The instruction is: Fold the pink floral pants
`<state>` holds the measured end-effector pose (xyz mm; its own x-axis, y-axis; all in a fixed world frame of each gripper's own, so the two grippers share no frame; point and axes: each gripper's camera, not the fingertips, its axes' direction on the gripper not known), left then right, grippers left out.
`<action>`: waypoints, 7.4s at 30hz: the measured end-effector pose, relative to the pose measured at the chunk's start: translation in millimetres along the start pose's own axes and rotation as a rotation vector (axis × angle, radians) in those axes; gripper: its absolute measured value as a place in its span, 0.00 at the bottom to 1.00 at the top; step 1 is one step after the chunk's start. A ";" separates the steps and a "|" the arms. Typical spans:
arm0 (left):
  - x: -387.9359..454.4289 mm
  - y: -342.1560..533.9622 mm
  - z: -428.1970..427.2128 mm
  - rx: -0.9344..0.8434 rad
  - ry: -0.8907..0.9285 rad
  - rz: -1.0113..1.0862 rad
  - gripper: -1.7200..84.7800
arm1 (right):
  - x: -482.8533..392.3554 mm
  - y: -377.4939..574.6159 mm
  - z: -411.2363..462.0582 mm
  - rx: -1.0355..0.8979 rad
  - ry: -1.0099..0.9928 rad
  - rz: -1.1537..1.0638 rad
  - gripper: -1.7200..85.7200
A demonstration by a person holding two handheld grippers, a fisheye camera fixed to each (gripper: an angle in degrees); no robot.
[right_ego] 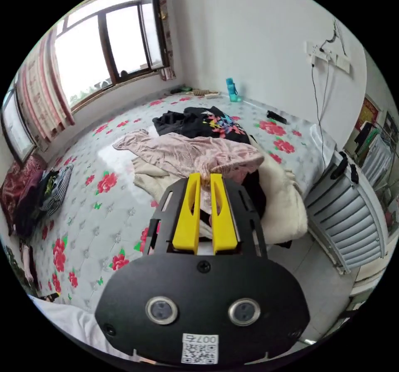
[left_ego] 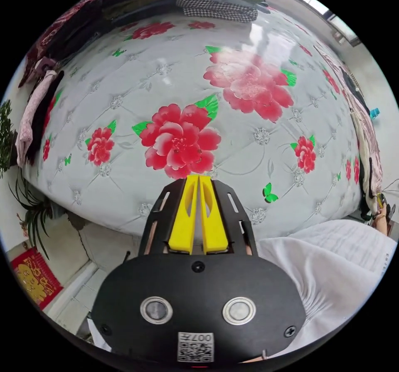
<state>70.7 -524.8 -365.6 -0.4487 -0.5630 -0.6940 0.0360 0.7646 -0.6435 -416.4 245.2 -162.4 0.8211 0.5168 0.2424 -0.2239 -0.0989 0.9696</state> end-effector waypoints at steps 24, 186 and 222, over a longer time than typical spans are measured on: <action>-136.2 143.0 -37.5 0.320 0.222 -0.147 0.11 | -407.0 225.7 -20.8 -0.609 -1.104 -0.970 0.09; -411.9 -20.1 -94.6 0.035 0.065 -0.204 0.11 | -448.7 11.9 115.6 -0.612 -0.483 -0.787 0.09; -345.2 129.2 -106.3 0.288 0.122 0.023 0.13 | -198.7 58.7 -109.7 -0.224 -0.504 -0.273 0.02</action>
<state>135.3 -198.3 -174.9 -0.5483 -0.4910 -0.6770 0.2909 0.6469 -0.7049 -650.4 230.0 -157.5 0.9993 0.0275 0.0257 -0.0305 0.1896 0.9814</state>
